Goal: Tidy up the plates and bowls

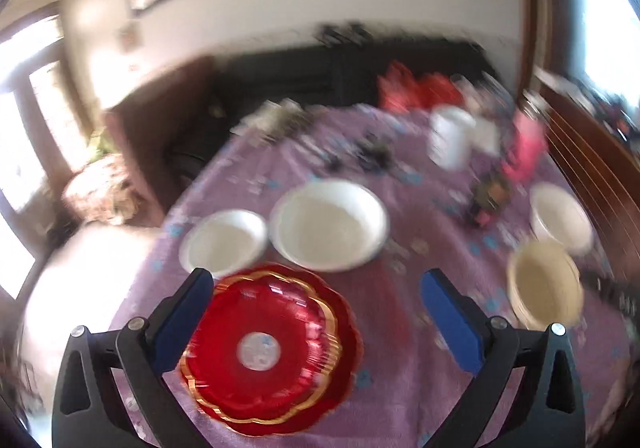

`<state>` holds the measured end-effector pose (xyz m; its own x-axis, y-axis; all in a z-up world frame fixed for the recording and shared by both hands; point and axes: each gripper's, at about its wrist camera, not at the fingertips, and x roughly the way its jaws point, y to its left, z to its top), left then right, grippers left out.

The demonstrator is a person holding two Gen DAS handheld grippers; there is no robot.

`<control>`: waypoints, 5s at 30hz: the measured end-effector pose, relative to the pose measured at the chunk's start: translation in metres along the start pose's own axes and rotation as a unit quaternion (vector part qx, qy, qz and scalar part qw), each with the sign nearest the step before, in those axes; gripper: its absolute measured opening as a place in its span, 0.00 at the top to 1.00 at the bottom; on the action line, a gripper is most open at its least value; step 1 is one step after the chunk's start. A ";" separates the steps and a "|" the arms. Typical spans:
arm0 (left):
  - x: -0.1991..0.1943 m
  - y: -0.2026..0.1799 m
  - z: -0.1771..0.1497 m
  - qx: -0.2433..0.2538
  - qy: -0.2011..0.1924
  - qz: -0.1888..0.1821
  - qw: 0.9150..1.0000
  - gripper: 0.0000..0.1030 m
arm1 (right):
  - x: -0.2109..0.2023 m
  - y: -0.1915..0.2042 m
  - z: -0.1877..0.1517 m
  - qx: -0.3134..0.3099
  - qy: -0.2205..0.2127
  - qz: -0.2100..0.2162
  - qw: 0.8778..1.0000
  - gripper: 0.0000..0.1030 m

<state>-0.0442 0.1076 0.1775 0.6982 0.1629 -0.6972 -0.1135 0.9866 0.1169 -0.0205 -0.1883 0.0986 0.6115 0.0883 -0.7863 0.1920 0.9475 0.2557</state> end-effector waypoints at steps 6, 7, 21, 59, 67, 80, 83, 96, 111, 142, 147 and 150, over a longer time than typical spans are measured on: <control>0.031 -0.038 -0.004 0.003 0.075 -0.107 0.991 0.00 | 0.010 -0.042 0.004 0.038 0.025 -0.022 0.999 0.39; 0.037 -0.045 -0.006 0.004 0.084 -0.113 0.990 0.00 | 0.013 -0.046 0.005 0.037 0.030 -0.027 0.998 0.39; 0.132 -0.124 -0.017 -0.026 0.194 -0.178 0.964 0.00 | 0.064 -0.054 0.017 0.015 0.090 -0.010 0.996 0.39; 0.089 -0.039 -0.013 -0.066 0.192 -0.174 0.964 0.86 | 0.046 0.085 0.014 -0.076 0.105 0.115 0.985 0.89; 0.065 0.081 -0.038 -0.137 0.189 -0.093 0.968 0.86 | 0.040 0.211 -0.021 -0.168 0.131 0.177 0.961 0.89; 0.100 0.159 -0.080 -0.185 0.233 -0.059 0.953 0.84 | 0.073 0.295 -0.076 -0.235 0.180 0.150 0.943 0.89; 0.100 0.160 -0.081 -0.184 0.228 -0.065 0.954 0.79 | 0.076 0.297 -0.077 -0.240 0.179 0.144 0.943 0.89; 0.060 0.168 -0.060 -0.180 0.187 -0.085 0.962 0.41 | 0.055 0.291 -0.059 -0.232 0.149 0.154 0.949 0.86; 0.060 0.215 -0.037 -0.229 0.162 -0.095 0.955 0.35 | 0.060 0.258 0.001 -0.165 0.116 0.145 0.969 0.66; 0.214 0.291 -0.033 -0.307 0.233 -0.070 0.920 0.35 | 0.161 0.368 0.019 -0.168 0.276 0.230 0.918 0.65; 0.185 0.284 -0.013 -0.256 0.194 -0.072 0.944 0.35 | 0.138 0.317 0.054 -0.145 0.183 0.152 0.960 0.60; 0.180 0.257 0.014 -0.200 0.175 -0.096 0.959 0.35 | 0.142 0.285 0.067 -0.123 0.149 0.096 0.976 0.47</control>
<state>0.0622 0.3907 0.0926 0.4614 -0.1009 -0.8814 -0.3166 0.9094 -0.2699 0.1726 0.0741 0.0974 0.3597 0.3227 -0.8755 -0.1172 0.9465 0.3007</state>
